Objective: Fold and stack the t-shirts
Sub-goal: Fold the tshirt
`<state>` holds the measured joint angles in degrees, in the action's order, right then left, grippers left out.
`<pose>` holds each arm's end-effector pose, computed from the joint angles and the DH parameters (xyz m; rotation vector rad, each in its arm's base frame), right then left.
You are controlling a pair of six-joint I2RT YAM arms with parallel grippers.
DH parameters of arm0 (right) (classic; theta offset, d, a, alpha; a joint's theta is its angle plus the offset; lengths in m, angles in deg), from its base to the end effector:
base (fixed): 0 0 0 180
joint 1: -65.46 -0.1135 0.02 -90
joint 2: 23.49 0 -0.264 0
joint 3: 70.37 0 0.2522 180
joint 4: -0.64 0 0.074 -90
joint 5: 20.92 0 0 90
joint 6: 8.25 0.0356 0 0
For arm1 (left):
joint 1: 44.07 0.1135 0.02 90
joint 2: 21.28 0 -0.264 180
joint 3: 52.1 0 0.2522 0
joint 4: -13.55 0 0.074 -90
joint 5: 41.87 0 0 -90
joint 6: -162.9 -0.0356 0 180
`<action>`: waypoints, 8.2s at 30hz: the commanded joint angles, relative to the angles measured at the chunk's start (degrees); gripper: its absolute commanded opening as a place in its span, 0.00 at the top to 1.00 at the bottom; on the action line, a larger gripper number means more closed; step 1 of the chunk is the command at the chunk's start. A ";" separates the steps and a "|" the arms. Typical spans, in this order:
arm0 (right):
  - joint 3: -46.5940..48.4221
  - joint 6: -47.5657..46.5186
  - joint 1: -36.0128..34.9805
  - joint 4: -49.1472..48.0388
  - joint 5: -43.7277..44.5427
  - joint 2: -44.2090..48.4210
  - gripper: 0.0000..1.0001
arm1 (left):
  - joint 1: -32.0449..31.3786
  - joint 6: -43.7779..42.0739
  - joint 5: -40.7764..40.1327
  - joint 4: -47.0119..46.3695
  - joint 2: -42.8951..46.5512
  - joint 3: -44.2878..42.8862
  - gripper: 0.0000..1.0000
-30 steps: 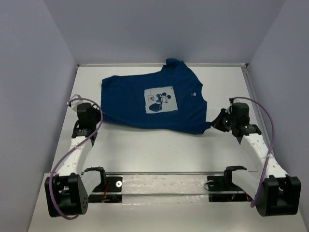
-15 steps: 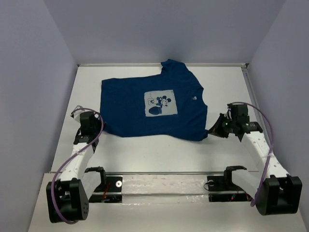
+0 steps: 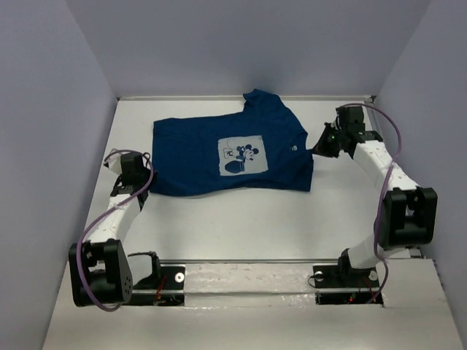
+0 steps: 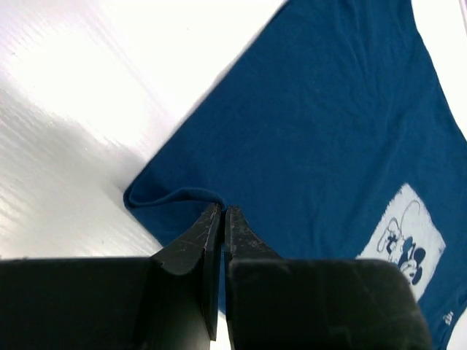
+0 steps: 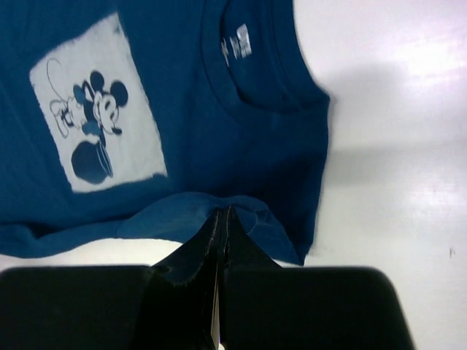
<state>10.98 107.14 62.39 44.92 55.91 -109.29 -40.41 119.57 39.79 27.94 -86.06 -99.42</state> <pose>0.3229 0.0254 0.2756 0.3700 2.4262 0.5013 0.2400 0.0205 0.2190 -0.9848 1.8930 -0.2899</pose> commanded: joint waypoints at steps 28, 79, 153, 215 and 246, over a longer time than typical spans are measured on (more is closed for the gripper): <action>44.13 -7.63 -2.91 0.42 9.48 -39.63 0.46 | 6.36 -8.01 4.39 -6.78 -30.77 -20.05 0.71; 2.20 -2.45 -1.59 -8.19 10.00 -16.33 1.00 | -5.59 -18.73 8.87 5.09 -50.98 -42.55 0.51; 18.36 0.63 -10.73 -6.36 5.70 -30.03 0.58 | -2.96 -20.66 2.36 3.07 -29.89 -22.34 0.60; 42.05 -1.57 -13.45 -15.65 1.83 -38.09 0.27 | -5.24 -18.64 -0.18 11.15 -28.12 -30.33 0.62; -4.75 -1.30 -14.07 -18.75 -5.29 -8.42 0.46 | -2.25 -15.12 -3.52 6.41 -39.20 -31.30 0.87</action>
<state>6.52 106.98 48.86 26.04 49.79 -119.28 -42.84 104.71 38.10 33.68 -125.81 -129.34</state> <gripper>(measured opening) 0.536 0.168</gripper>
